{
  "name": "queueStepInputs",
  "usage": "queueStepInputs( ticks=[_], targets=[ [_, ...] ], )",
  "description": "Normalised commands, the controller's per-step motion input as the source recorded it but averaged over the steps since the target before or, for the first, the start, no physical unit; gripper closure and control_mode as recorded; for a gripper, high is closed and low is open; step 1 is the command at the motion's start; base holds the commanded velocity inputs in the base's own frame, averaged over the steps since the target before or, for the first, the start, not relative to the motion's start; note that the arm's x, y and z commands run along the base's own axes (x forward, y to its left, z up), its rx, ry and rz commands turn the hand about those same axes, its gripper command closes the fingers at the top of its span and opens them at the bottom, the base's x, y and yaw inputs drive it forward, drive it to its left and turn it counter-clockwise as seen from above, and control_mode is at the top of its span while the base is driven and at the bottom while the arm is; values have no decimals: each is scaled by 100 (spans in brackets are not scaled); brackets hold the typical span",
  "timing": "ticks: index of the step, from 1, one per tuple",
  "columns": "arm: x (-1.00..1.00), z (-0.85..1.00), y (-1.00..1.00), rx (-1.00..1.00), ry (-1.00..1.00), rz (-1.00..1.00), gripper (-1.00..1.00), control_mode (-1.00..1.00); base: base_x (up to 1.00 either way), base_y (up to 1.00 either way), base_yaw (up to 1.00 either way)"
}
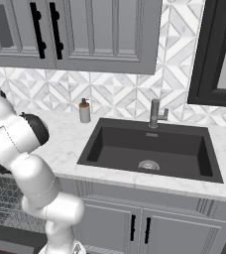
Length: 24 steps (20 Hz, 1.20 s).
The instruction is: Pick up the cup and bowl from the counter, place them in the dishwasher, and close the dishwasher door.
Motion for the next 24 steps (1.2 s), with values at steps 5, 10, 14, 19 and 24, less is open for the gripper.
queueStepInputs(
  ticks=[5,10,14,19,24],
  targets=[
    [8,-38,-5,-11,-18,0,-100,-100,0,0,0],
    [4,-35,-34,-6,-8,-3,-100,-100,0,0,0],
    [39,-2,-11,0,7,-7,-100,-100,0,0,0],
    [42,0,0,0,15,-6,-100,-100,0,0,0],
    [6,-2,13,0,9,0,-100,-100,0,0,0]
  ],
)
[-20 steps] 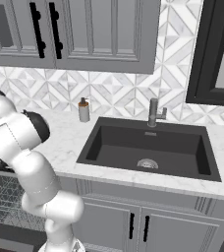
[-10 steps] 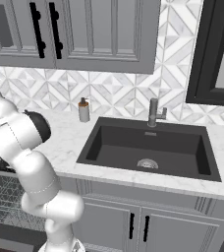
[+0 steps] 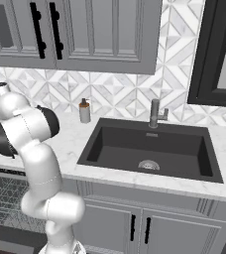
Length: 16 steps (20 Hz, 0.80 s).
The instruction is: Pick up the cup and bowl from the counter, place them in the dishwasher, and close the dishwasher door.
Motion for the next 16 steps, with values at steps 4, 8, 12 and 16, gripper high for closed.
queueStepInputs(
  ticks=[4,8,12,16],
  targets=[
    [3,-7,32,0,5,0,-100,-100,0,0,0],
    [5,-19,21,0,0,0,-100,-100,0,0,0],
    [18,-18,18,0,0,0,-100,-100,0,0,0],
    [26,-14,3,0,3,0,-100,-100,0,0,0]
  ],
)
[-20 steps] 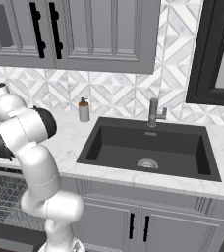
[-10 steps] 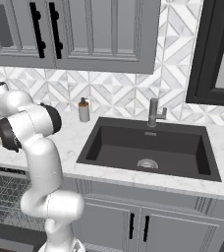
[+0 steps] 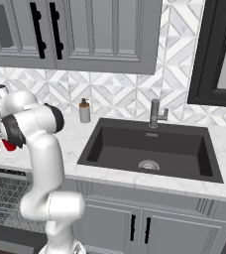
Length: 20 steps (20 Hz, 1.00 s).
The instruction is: Pick up the cup and bowl from the counter, place them in the dishwasher, and close the dishwasher door.
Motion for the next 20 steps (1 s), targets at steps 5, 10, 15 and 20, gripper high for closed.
queueStepInputs(
  ticks=[5,10,15,20],
  targets=[
    [14,-18,-8,0,5,0,-100,-100,0,0,0],
    [0,-15,-10,0,5,0,-100,-100,0,0,0],
    [0,-45,0,0,0,0,-100,-100,0,0,0],
    [0,-40,0,0,0,0,-100,-100,0,0,0]
  ],
)
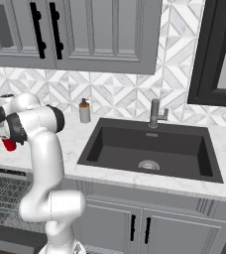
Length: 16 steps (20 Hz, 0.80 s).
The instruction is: Pick up the cup and bowl from the counter, place them in the dishwasher, and close the dishwasher door.
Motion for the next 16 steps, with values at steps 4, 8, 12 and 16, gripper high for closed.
queueStepInputs(
  ticks=[4,8,12,16],
  targets=[
    [-2,0,0,0,0,0,-100,-100,0,0,0],
    [-1,0,0,0,0,0,100,-100,0,0,0],
    [-5,0,0,0,0,0,100,-100,0,0,0],
    [-17,0,0,0,0,0,100,-100,0,0,0]
  ],
)
